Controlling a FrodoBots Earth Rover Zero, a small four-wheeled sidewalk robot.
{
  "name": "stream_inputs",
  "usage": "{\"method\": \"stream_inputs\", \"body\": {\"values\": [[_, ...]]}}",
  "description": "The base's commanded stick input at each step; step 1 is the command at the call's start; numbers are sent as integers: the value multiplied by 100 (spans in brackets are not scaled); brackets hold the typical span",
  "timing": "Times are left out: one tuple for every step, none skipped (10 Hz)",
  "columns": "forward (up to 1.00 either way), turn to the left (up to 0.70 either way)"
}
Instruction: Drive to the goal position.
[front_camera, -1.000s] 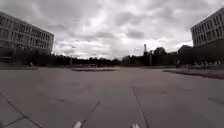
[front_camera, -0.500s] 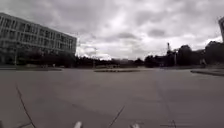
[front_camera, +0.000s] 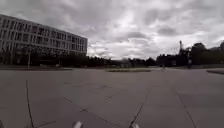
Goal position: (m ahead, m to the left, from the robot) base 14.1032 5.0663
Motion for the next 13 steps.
{"method": "stream_inputs", "body": {"values": [[0,0],[0,0],[10,0],[70,0],[70,0],[70,0],[70,0],[70,0],[70,0],[70,0],[70,0],[70,0],[70,0]]}}
